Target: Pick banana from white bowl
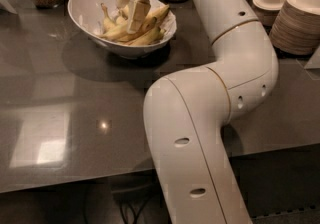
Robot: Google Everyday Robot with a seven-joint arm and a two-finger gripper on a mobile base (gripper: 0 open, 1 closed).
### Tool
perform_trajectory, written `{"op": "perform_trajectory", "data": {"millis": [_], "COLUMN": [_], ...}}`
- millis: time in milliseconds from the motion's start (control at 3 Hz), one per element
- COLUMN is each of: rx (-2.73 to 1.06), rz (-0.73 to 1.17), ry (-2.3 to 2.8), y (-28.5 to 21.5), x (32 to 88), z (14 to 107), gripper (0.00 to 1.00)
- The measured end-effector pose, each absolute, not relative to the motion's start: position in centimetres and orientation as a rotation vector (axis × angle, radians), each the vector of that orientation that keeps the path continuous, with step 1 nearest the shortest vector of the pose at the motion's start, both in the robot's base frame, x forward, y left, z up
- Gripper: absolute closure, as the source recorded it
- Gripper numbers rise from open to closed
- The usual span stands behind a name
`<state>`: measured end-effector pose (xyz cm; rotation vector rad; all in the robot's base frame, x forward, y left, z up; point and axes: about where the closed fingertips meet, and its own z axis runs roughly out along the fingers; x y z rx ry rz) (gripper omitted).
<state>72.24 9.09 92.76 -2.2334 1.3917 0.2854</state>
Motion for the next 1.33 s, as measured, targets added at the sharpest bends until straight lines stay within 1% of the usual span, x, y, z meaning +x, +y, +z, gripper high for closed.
{"op": "perform_trajectory", "data": {"millis": [667,1000,1333], "rx": [-2.287,-2.300,-2.307], "rz": [0.265,0.259,0.281], "ry": [1.428,1.445,1.459], "y": [7.8,6.8,6.0], "x": [72.0,71.7,71.2], "z": [91.5,91.5,91.1], "gripper": [0.33,0.36,0.55]}}
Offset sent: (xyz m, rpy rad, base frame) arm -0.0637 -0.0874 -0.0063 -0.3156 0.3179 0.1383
